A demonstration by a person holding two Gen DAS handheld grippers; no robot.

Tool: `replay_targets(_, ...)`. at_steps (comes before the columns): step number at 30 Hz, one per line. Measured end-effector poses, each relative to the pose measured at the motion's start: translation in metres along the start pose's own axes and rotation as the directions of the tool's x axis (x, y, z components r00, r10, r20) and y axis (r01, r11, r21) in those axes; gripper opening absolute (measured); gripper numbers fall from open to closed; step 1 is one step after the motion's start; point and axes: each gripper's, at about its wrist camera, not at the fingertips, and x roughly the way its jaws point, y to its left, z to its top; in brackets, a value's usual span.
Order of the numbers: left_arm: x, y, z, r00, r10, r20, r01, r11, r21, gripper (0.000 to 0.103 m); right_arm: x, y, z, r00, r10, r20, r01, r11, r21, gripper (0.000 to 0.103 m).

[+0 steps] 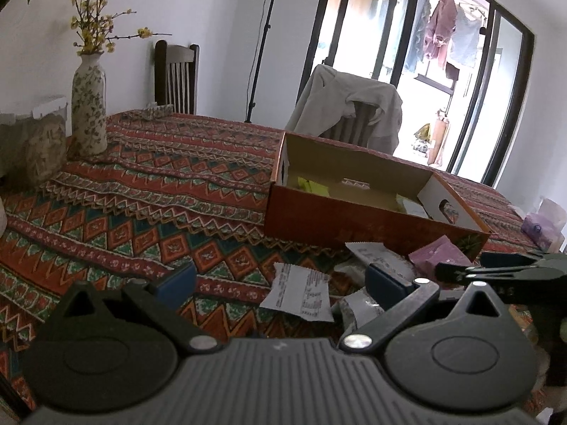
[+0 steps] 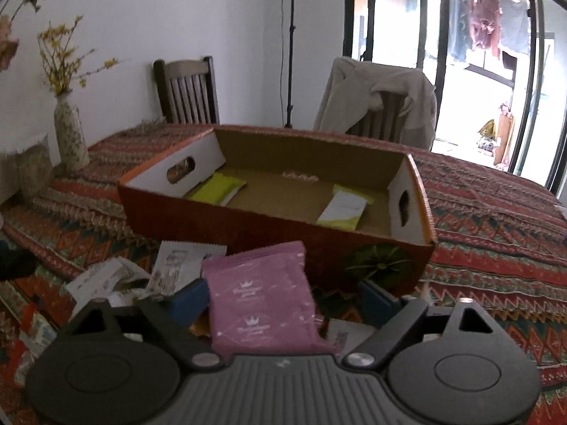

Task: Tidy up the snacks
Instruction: 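Grasp the pink packet with the right tool from the pile, then grasp the white printed wrapper with the left tool while the right tool carries the pink packet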

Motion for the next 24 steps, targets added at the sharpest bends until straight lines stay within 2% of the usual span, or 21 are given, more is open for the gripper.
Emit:
replay_targets(3, 0.0, 0.0, -0.001, 1.0, -0.003, -0.005, 0.003, 1.0, 0.003, 0.103, 0.005, 0.006, -0.005, 1.0, -0.003, -0.014, 0.003, 1.0, -0.026, 0.075)
replay_targets(5, 0.001, 0.0, -0.001, 1.0, -0.005, -0.011, 0.005, 1.0, 0.003, 0.103, 0.004, 0.005, -0.006, 1.0, 0.002, -0.011, -0.003, 1.0, -0.016, 0.061)
replay_targets(9, 0.002, -0.003, -0.002, 1.0, -0.015, -0.023, 0.015, 1.0, 0.001, 0.103, -0.002, 0.003, -0.008, 1.0, 0.0, 0.012, 0.0, 1.0, -0.006, 0.06)
replay_targets(13, 0.007, -0.007, 0.0, 0.998, -0.032, -0.048, 0.031, 0.999, -0.009, 0.103, -0.018, -0.003, -0.011, 0.997, -0.007, 0.078, 0.005, 1.0, 0.027, 0.06)
replay_targets(18, 0.023, -0.018, 0.001, 0.992, -0.063, -0.108, 0.061, 0.998, -0.023, 0.103, -0.05, -0.014, -0.02, 0.983, -0.016, 0.184, 0.0, 0.996, 0.084, 0.06)
replay_targets(21, 0.035, -0.027, 0.001, 0.985, -0.091, -0.148, 0.086, 0.995, -0.041, 0.103, -0.067, -0.017, -0.029, 0.973, -0.051, 0.225, 0.03, 0.995, 0.095, 0.06)
replay_targets(24, 0.049, -0.036, 0.0, 0.979, -0.083, -0.186, 0.073, 0.995, -0.061, 0.103, -0.078, -0.019, -0.036, 0.966, -0.069, 0.248, 0.046, 0.994, 0.098, 0.06)
